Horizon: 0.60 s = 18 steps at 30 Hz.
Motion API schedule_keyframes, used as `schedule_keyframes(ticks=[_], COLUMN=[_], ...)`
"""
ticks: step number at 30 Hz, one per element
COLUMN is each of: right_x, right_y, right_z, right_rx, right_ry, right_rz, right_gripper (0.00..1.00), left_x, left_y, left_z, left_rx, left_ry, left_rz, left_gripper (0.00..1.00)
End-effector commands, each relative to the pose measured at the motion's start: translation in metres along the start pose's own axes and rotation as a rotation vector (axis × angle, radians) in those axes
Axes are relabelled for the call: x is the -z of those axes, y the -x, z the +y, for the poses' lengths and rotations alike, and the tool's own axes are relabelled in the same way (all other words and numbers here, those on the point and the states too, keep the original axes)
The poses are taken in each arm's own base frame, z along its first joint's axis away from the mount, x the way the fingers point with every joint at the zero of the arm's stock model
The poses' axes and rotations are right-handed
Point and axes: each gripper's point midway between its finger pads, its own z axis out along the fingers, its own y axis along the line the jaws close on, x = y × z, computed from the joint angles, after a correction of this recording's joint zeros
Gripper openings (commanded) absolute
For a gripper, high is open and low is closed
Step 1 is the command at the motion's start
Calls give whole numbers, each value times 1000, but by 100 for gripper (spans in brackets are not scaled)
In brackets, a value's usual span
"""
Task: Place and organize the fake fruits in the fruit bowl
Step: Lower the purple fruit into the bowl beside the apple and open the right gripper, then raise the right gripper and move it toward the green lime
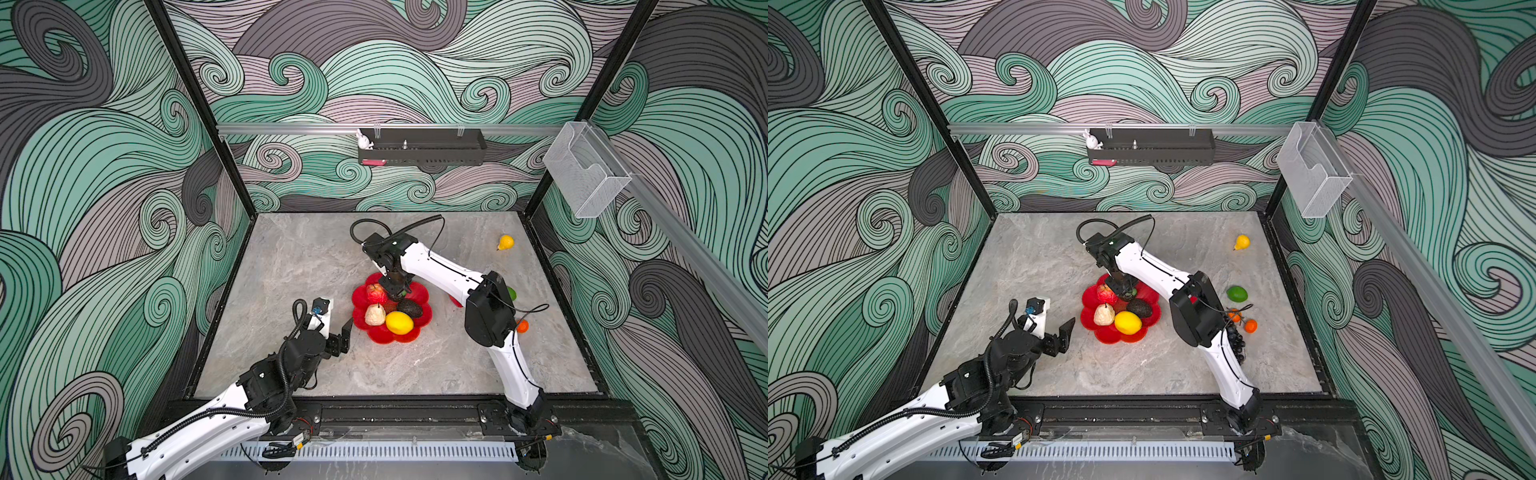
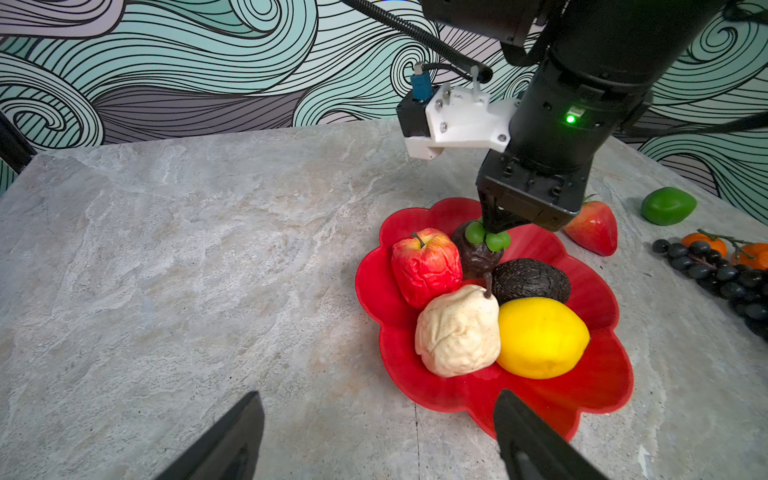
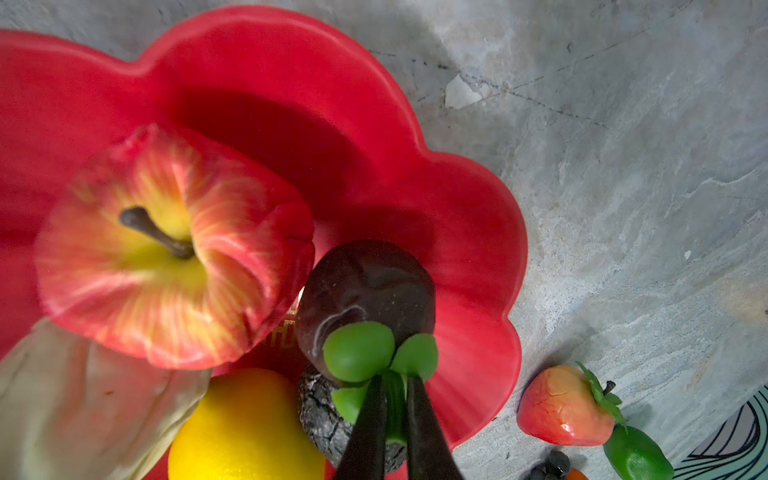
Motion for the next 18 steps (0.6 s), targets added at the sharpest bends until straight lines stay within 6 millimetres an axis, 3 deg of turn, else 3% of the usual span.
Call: schedule_keyframes(ticks=[1, 12, 18], right_x=[7, 28, 61], right_y=[0, 0, -13], right_z=[-2, -8, -25], right_rx=[9, -16, -53], right_ry=[-12, -17, -54], right_rz=[-1, -45, -99], right_gripper=[21, 31, 36], left_x=[0, 0, -1], left_y=[-1, -1, -1], left_z=[5, 5, 4], left_rx=[-6, -6, -9], left_ry=[20, 22, 23], left_rz=[2, 3, 5], left_gripper=[88, 88, 88])
